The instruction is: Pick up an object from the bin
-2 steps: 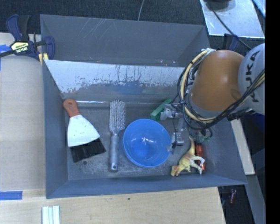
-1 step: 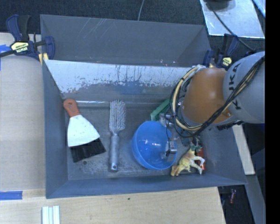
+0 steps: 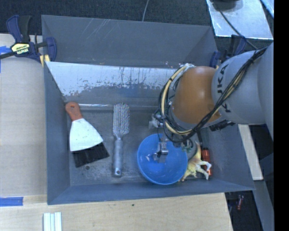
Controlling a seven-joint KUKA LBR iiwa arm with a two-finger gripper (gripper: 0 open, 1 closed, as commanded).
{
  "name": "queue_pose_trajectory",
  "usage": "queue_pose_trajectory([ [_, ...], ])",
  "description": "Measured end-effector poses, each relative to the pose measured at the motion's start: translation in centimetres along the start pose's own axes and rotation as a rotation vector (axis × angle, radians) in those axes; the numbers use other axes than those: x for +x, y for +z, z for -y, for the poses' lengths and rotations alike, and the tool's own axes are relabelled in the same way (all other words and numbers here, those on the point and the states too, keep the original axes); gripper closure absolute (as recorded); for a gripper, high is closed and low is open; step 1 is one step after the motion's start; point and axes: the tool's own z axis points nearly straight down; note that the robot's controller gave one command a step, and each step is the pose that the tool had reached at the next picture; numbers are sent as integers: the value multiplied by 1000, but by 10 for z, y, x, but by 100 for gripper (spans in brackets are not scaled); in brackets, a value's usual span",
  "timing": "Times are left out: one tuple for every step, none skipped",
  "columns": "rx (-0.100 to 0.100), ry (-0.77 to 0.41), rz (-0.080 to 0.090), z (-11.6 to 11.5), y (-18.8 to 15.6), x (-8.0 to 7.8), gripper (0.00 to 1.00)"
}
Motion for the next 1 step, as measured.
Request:
queue_pose_trajectory([
  [1, 63, 22, -29, -3, 33, 100],
])
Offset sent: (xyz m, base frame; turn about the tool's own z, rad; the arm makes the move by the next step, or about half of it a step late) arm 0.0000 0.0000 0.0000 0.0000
